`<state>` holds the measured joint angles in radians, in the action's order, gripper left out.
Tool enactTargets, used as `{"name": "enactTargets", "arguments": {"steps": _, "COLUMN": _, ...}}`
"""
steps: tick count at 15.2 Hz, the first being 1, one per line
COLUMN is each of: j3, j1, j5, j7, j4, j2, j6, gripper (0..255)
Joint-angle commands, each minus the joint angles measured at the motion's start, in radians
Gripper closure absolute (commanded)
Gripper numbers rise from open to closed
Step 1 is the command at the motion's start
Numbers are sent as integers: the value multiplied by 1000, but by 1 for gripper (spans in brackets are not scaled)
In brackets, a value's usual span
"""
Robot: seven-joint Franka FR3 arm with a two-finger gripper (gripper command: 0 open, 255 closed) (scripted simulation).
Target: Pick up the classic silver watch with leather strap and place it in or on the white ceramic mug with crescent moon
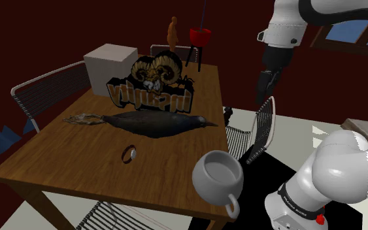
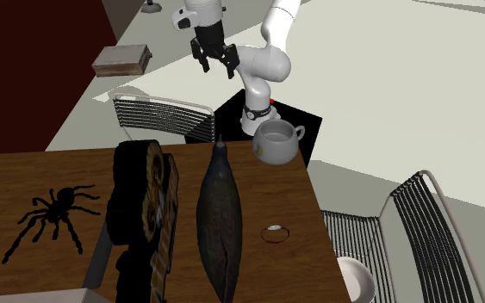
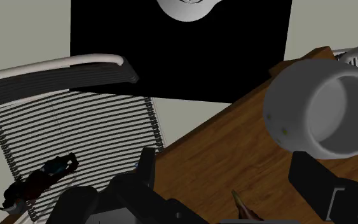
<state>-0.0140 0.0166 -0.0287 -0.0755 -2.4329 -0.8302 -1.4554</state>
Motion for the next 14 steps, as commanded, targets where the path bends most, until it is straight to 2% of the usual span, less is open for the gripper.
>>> {"name": "enactTargets", "arguments": {"steps": 1, "j3": 0, "j1": 0, "j5": 0, "j7": 0, "j4": 0, "j2": 0, "j6": 0, "gripper": 0}}
{"name": "enactTargets", "arguments": {"steps": 8, "j3": 147, "j1": -34, "j5": -102, "j7": 173, "j4": -24, "j2": 115, "j6": -184, "gripper": 0}}
{"name": "enactTargets", "arguments": {"steps": 14, "j3": 269, "j1": -50, "j5": -148, "j7": 319, "j4": 12, "j2": 271, "j6": -344, "gripper": 0}}
